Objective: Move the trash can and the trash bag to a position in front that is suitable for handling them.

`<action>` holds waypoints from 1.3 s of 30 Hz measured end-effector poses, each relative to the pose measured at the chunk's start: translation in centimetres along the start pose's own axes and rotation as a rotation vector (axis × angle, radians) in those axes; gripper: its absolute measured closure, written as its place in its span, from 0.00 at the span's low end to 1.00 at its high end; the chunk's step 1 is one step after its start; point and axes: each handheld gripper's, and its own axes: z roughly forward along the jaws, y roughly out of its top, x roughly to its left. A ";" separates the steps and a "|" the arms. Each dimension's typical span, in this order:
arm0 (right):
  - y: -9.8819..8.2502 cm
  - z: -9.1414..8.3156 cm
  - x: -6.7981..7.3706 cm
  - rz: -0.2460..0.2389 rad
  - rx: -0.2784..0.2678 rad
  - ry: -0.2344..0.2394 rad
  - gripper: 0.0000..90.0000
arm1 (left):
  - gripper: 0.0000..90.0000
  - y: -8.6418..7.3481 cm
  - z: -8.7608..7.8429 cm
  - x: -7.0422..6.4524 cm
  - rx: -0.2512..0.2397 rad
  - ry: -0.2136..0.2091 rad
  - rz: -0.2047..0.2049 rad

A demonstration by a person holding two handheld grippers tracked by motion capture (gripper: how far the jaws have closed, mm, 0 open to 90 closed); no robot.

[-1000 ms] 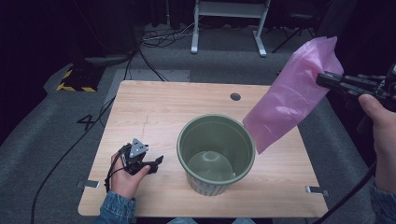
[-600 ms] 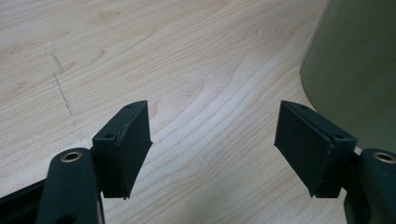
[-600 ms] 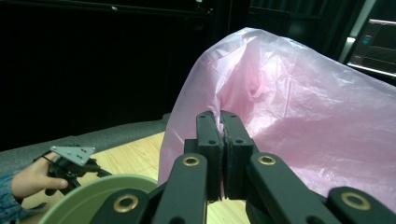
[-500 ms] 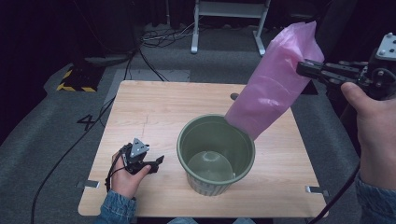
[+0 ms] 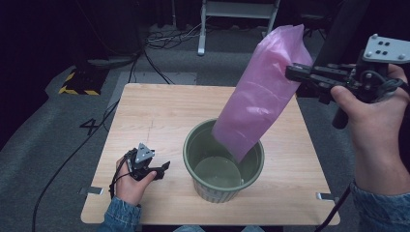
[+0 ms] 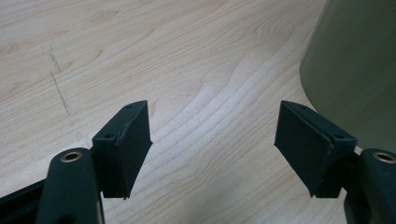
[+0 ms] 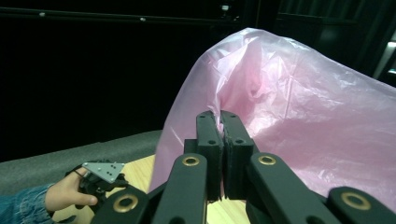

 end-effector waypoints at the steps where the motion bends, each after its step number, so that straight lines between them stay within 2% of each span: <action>1: -0.1 0.3 0.1 0.000 0.005 0.004 0.98 | 0.30 0.0 0.0 0.0 -0.001 0.000 -0.001; 6: -1.6 1.8 0.6 0.004 0.038 0.030 0.98 | 0.30 0.0 -0.1 0.0 -0.004 -0.001 -0.001; 8: -2.8 2.7 0.9 0.003 0.059 0.041 0.98 | 0.30 0.0 -0.1 0.1 -0.004 -0.001 0.004; 9: -2.8 2.7 0.9 0.003 0.059 0.041 0.98 | 0.30 0.0 -0.1 0.1 -0.004 0.000 0.004; 19: -7.5 4.8 1.6 0.004 0.116 0.055 0.98 | 0.30 0.0 -0.2 0.1 -0.002 0.003 0.003; 29: -12.0 6.7 2.4 0.023 0.176 0.089 0.97 | 0.30 0.1 -0.1 0.1 -0.002 0.003 0.007; 34: -14.1 7.7 2.9 0.037 0.219 0.110 0.97 | 0.30 0.1 -0.1 0.1 -0.001 0.001 0.008; 39: -15.5 8.6 3.3 0.051 0.262 0.130 0.97 | 0.30 0.1 0.0 0.1 0.000 -0.001 0.010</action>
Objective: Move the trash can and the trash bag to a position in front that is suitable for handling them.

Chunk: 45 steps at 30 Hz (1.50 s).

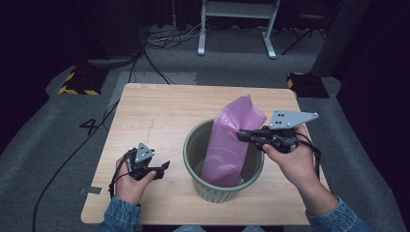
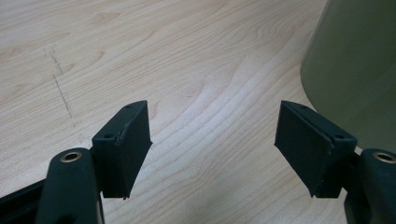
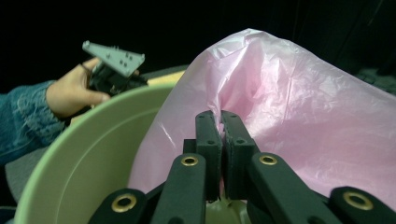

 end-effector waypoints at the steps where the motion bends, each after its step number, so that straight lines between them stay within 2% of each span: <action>1: -0.2 0.4 0.1 0.003 0.016 0.006 0.97 | 0.30 0.0 0.0 0.0 0.001 0.000 -0.001; 5: -0.8 2.0 0.7 0.001 0.095 0.035 0.97 | 0.30 0.0 0.1 0.0 -0.002 -0.001 -0.001; 12: -1.2 2.7 1.1 0.007 0.146 0.050 0.96 | 0.30 0.0 0.1 0.0 0.000 0.000 -0.001; 14: -1.3 2.7 1.2 0.013 0.159 0.052 0.92 | 0.30 0.0 0.1 0.0 0.000 0.000 -0.004; 15: -1.4 2.6 1.4 0.027 0.162 0.037 0.78 | 0.30 0.0 0.1 0.0 0.001 0.001 -0.001; 16: -1.4 2.6 1.4 0.027 0.162 0.037 0.78 | 0.30 0.0 0.1 0.0 0.002 0.000 0.000; 17: -1.4 2.5 1.4 0.036 0.154 0.020 0.70 | 0.30 0.0 0.1 0.0 0.001 0.002 0.003; 20: -1.3 1.8 1.4 0.040 0.120 -0.023 0.57 | 0.30 0.0 0.0 0.0 -0.002 0.002 -0.001; 31: -0.6 -2.6 0.3 0.065 0.019 -0.102 0.50 | 0.30 0.1 0.2 -0.1 0.002 -0.001 0.002; 39: -1.2 -5.1 -1.6 0.101 0.013 -0.176 0.51 | 0.30 0.1 0.5 -0.1 0.004 -0.004 0.001; 45: -3.0 -6.4 -3.0 0.135 0.026 -0.231 0.48 | 0.30 0.1 0.6 -0.1 0.008 -0.004 0.004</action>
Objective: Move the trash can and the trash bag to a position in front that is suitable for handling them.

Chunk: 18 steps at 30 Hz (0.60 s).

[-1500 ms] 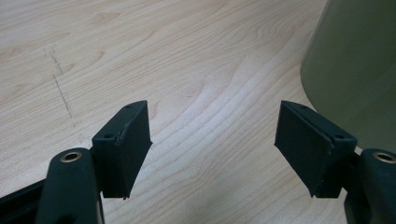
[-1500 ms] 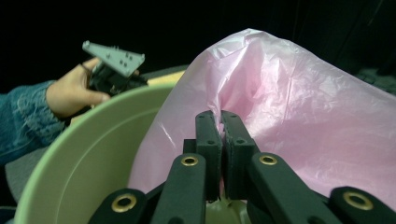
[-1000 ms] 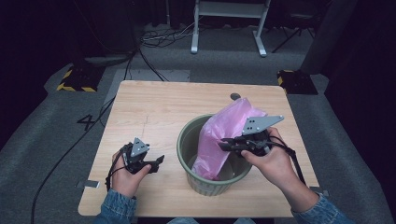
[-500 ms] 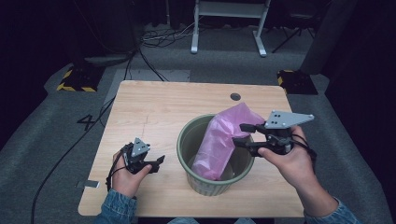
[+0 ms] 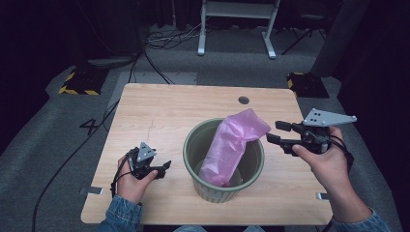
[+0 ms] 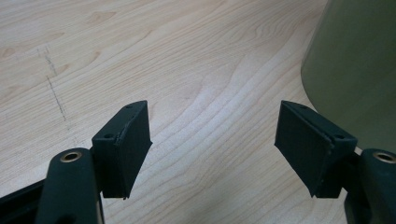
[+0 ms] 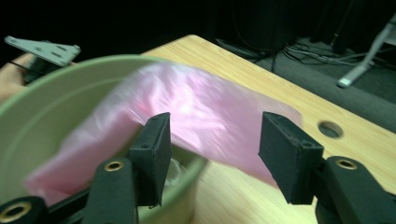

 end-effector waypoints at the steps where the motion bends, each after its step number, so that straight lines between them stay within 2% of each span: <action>1: -0.3 -0.1 -0.3 0.005 0.004 -0.008 0.47 | 0.30 0.0 0.0 0.0 0.000 0.000 0.000; 7: -2.7 0.4 -2.1 0.034 0.033 -0.054 0.39 | 0.30 0.0 0.0 0.0 0.000 0.000 -0.001; 11: -4.3 0.9 -3.3 0.080 0.053 -0.081 0.35 | 0.30 0.0 -0.1 0.1 0.000 0.003 -0.005; 13: -4.9 1.3 -3.7 0.082 0.063 -0.099 0.33 | 0.30 0.0 0.0 0.1 -0.002 0.002 -0.006; 18: -6.6 3.3 -4.5 0.064 0.095 -0.103 0.29 | 0.30 -0.1 -0.2 0.1 0.002 0.006 -0.005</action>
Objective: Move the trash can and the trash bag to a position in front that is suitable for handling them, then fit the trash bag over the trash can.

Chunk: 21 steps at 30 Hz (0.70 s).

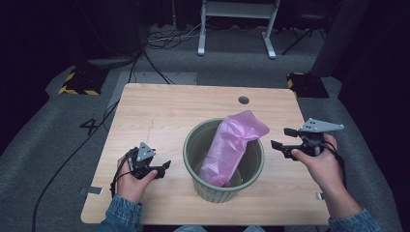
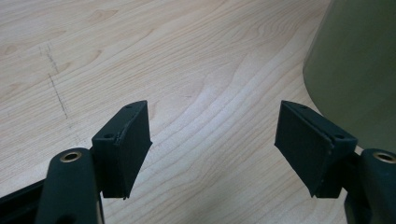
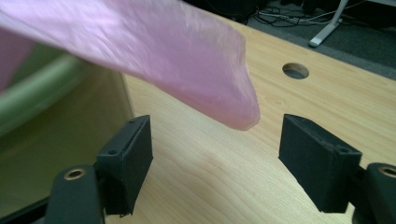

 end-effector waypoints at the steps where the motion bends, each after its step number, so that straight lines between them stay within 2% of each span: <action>1: -0.3 0.6 -0.1 -0.005 0.000 -0.007 0.28 | 0.30 0.0 -0.1 0.0 -0.004 0.002 -0.003; 7: -1.5 4.4 -0.6 -0.010 0.015 -0.011 0.27 | 0.30 -0.2 -0.3 0.1 -0.004 0.006 -0.011; 11: -1.5 6.3 -1.2 0.007 0.035 -0.033 0.30 | 0.29 -0.5 -0.5 0.3 -0.003 0.011 -0.015; 13: -1.3 7.0 -1.4 0.011 0.028 -0.033 0.34 | 0.29 -0.6 -0.5 0.5 -0.006 0.012 -0.021; 15: -1.1 7.3 -1.6 0.010 0.015 -0.026 0.42 | 0.29 -0.7 -0.6 0.6 -0.006 0.017 -0.024; 19: -0.5 7.3 -1.9 0.007 -0.030 0.019 0.80 | 0.29 -0.6 -0.6 0.6 -0.008 0.015 -0.021; 21: 0.1 6.8 -2.0 0.006 -0.065 0.027 0.92 | 0.29 -0.5 -0.6 0.5 -0.008 0.014 -0.019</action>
